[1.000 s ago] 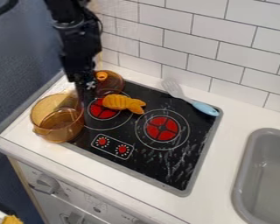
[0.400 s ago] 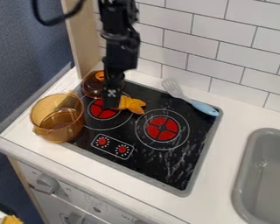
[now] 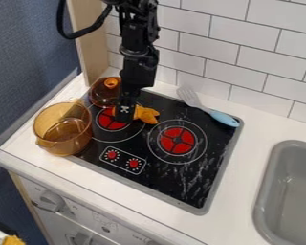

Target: Move the yellow thing to the right side of the stove

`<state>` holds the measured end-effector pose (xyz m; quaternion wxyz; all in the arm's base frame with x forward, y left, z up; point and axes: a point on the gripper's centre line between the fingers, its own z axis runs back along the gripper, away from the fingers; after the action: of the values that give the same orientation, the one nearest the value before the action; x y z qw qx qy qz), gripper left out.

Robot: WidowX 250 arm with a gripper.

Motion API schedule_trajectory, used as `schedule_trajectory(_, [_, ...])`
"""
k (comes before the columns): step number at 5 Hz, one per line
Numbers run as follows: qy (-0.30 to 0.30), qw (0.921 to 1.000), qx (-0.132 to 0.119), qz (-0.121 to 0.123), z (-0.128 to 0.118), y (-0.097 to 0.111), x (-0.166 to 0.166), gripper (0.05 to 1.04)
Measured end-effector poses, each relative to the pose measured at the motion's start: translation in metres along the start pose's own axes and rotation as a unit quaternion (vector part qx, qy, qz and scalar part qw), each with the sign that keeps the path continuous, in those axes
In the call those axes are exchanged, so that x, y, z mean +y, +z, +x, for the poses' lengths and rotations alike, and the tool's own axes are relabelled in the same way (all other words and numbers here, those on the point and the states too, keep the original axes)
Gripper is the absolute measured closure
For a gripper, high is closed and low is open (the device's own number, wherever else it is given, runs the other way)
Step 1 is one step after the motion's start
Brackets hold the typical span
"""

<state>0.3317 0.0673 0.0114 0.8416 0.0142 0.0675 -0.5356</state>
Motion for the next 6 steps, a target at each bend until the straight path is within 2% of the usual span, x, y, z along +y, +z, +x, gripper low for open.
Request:
schedule_trajectory(1, [-0.004,0.9999,-0.001,0.015,0.000,-0.005,0.006,0.083])
schedule_trajectory(2, [-0.010,0.9999,0.002,0.009,0.000,-0.014,0.006,0.120])
schedule_trajectory(3, [-0.014,0.9998,0.001,0.010,0.003,-0.021,0.008,0.405])
schedule_trajectory(4, [-0.012,0.9999,0.002,0.011,0.003,-0.022,0.011,0.627])
schedule_trajectory(5, [-0.010,0.9999,0.003,0.010,0.003,-0.022,0.011,0.661])
schedule_trajectory(6, [-0.013,0.9999,-0.006,0.001,0.006,-0.022,0.005,0.661])
